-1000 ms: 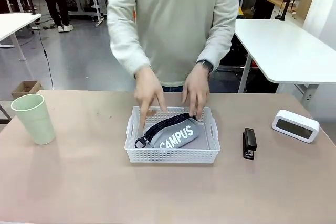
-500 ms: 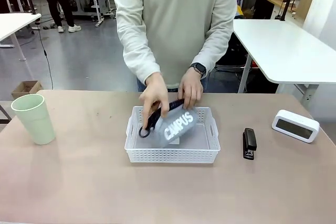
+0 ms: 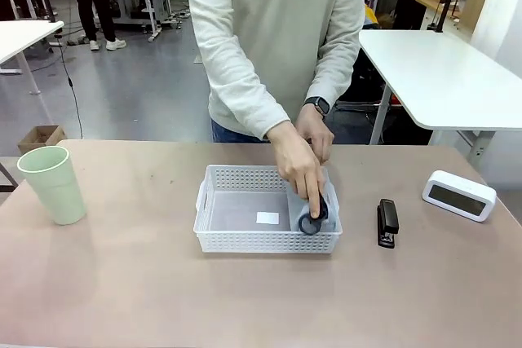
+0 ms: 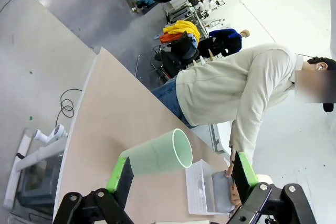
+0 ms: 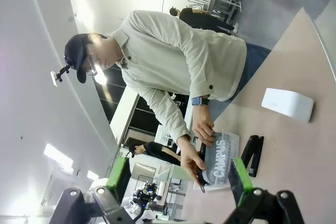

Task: Efficiently arrange items inside the basket to fit them all.
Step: Pick up the Digital clock and place it inside the Organizing basket.

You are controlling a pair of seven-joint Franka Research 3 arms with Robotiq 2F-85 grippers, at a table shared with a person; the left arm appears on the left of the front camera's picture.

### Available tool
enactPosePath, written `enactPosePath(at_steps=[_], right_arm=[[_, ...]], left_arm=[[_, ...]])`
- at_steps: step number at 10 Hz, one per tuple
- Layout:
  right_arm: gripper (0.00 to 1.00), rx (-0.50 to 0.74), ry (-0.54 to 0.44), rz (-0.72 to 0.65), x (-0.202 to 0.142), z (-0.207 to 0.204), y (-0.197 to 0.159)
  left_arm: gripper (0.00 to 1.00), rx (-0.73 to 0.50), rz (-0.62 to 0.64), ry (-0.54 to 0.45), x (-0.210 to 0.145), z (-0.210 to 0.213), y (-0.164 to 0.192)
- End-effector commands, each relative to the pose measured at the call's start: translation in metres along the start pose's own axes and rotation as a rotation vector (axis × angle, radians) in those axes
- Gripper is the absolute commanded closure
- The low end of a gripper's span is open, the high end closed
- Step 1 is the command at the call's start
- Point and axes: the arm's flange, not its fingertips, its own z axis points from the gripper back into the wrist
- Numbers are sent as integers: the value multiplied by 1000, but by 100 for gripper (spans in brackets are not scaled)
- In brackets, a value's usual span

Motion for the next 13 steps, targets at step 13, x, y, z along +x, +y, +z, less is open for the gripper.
enactPosePath(at_steps=[13], right_arm=[[0,-1127,535,603,-61,-284,69]], left_arm=[[0,-13,-28,-13,1,-2,2]])
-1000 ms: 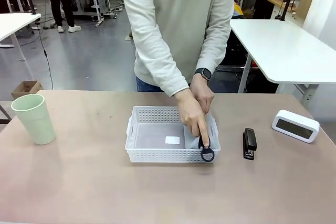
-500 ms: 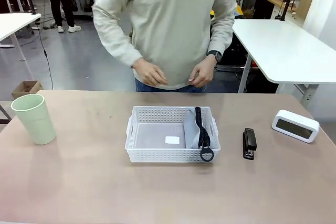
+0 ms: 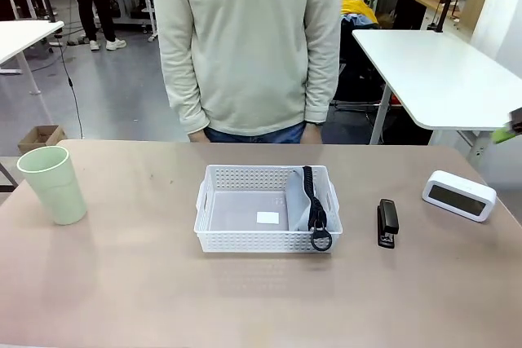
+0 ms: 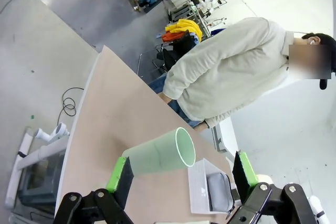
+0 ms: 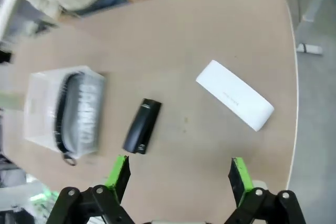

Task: Efficiently arrange items inside the basket to fit them all.
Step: Pick up the Digital clock and place it inside the Organizing basket.

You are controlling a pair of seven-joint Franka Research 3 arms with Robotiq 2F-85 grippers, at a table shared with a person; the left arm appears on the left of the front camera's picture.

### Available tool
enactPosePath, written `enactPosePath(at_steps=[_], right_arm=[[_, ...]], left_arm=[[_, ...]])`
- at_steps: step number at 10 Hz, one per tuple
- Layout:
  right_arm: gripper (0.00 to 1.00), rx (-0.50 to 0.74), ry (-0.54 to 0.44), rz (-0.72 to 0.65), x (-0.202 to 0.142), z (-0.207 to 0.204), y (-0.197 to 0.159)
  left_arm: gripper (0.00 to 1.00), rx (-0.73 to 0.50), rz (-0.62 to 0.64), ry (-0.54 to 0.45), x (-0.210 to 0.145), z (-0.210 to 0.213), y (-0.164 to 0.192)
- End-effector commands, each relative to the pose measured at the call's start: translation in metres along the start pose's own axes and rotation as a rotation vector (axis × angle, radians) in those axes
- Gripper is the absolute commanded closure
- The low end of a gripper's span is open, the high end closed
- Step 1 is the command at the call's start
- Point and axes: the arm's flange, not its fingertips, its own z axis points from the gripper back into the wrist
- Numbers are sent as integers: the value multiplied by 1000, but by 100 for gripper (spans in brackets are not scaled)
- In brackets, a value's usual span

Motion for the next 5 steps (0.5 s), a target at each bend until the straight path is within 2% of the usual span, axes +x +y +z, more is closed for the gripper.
enactPosePath(at_steps=[1,3,4,5], right_arm=[[0,-187,86,30,-20,-37,12],[0,-291,76,9,-2,-61,2],[0,-268,100,-17,1,-65,-8],[0,-198,62,-21,3,-62,-15]], left_arm=[[0,-23,-25,-19,2,0,1],[0,-23,-25,-19,2,0,1],[0,-23,-25,-19,2,0,1],[0,-23,-25,-19,2,0,1]])
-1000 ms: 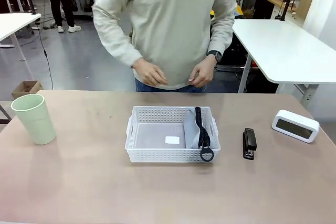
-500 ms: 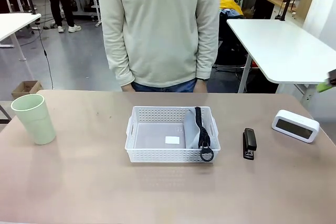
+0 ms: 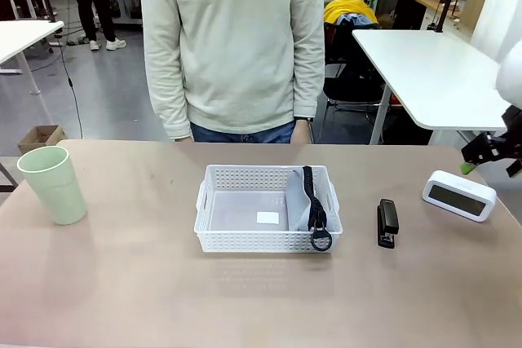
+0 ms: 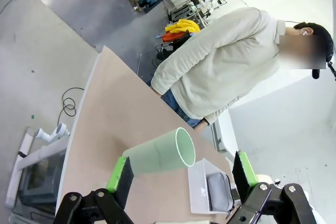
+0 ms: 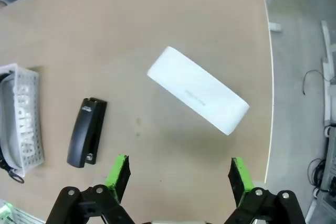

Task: Efficiently arrange items inside the basket to fit them all.
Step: Pick up the Digital clock and place it inside the Organizing basket.

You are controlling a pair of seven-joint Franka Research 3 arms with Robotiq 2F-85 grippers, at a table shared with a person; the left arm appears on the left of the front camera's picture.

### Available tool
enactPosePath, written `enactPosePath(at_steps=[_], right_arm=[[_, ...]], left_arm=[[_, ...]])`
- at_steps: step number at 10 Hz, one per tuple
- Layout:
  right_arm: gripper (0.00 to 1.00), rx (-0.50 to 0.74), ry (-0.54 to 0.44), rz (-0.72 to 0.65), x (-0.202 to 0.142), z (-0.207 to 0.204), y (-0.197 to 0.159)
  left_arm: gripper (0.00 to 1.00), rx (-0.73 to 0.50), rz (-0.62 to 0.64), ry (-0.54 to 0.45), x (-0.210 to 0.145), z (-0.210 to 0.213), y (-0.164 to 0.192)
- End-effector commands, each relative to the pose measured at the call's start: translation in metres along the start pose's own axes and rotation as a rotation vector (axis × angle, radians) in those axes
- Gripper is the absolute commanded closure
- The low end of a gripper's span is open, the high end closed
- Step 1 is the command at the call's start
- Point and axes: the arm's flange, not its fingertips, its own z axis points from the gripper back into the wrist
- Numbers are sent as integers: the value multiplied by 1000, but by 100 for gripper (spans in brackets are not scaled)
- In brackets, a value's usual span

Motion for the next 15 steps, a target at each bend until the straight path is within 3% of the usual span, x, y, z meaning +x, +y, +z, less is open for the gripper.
enactPosePath(at_steps=[1,2,7,10,15], right_arm=[[0,188,-83,-48,-6,16,-24],[0,0,0,0,0,0,0],[0,32,-4,10,0,-2,0],[0,-37,203,68,45,-23,4],[0,-105,281,-23,86,-46,12]], left_arm=[[0,-22,-25,-19,1,-1,1],[0,-22,-25,-19,1,-1,1],[0,-22,-25,-19,1,-1,1],[0,-22,-25,-19,1,-1,1],[0,-22,-25,-19,1,-1,1]])
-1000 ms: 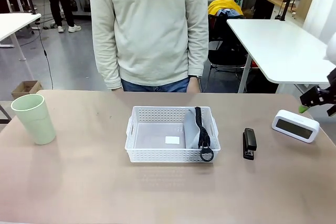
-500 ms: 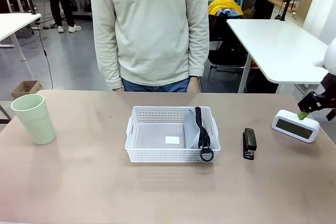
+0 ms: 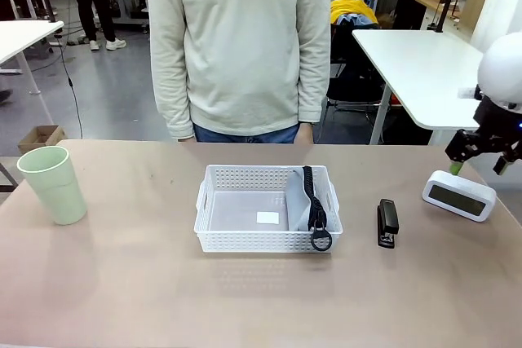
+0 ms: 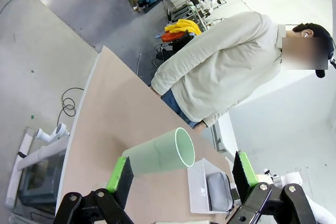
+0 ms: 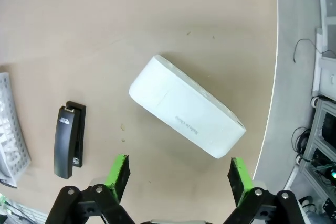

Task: Efficiently arrange items inside the basket to fit them all.
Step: Pick up the Digital clock and place it inside the Organizing basket.

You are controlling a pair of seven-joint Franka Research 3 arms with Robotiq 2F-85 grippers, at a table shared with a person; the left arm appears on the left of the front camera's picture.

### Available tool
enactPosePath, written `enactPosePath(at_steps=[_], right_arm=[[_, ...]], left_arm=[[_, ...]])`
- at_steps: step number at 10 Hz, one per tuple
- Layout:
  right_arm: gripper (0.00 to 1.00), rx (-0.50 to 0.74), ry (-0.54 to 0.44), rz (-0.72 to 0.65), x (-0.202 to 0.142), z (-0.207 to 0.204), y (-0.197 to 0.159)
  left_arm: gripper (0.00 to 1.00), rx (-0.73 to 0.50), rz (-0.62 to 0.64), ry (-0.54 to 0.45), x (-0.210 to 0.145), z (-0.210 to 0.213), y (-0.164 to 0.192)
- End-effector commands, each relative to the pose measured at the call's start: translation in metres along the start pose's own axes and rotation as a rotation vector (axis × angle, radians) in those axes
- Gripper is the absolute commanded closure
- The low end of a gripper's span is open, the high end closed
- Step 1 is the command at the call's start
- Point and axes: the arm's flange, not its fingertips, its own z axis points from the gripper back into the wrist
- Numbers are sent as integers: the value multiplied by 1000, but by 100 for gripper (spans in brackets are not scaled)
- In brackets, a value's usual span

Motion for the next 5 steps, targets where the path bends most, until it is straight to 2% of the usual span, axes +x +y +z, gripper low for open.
enactPosePath(at_steps=[1,5], right_arm=[[0,-8,-13,23,-8,1,-1],[0,-8,-13,23,-8,1,-1]], left_arm=[[0,-20,-24,-20,0,-2,1],[0,-20,-24,-20,0,-2,1]])
